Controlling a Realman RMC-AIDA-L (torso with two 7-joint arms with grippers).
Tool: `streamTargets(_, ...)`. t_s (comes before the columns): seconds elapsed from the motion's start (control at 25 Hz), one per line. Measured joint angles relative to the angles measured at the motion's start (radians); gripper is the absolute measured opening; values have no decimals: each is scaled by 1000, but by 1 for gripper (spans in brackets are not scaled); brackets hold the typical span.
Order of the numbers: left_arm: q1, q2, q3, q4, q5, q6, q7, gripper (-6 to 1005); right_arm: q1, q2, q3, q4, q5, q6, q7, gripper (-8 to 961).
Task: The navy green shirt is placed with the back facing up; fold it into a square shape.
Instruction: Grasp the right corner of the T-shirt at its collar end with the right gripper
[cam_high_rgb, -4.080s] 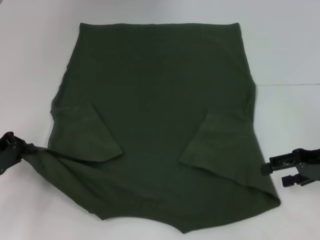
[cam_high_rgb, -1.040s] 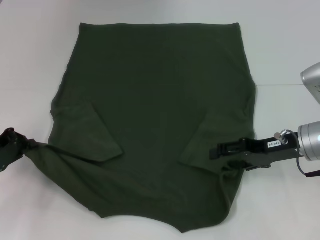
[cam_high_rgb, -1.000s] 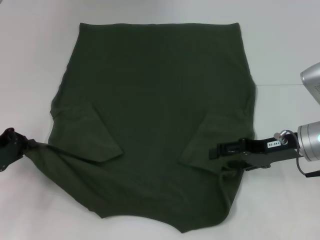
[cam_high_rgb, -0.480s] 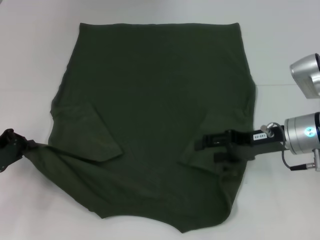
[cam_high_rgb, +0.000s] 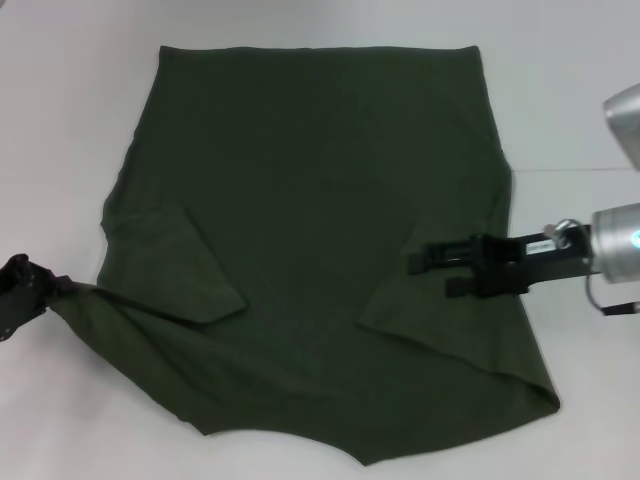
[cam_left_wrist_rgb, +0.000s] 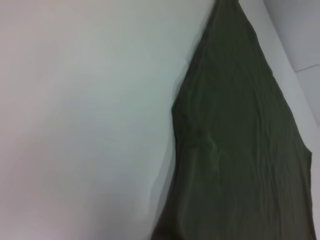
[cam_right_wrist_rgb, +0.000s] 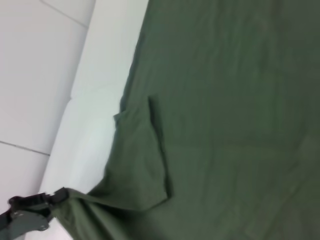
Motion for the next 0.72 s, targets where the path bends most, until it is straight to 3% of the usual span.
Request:
streamTargets(0.28,3,-1,3,0,-9,1,1,3,-29,-96,-5,-4,-117,-118,52,925)
streamTargets(0.48,4,-1,2,0,-9,0,0,3,-38,-107,-5,-4,-201,-137,62,925)
streamTargets(0.72,2,-1,2,-12,-9,-7,1,3,-39,-101,-6,0,-277,-136,64,925)
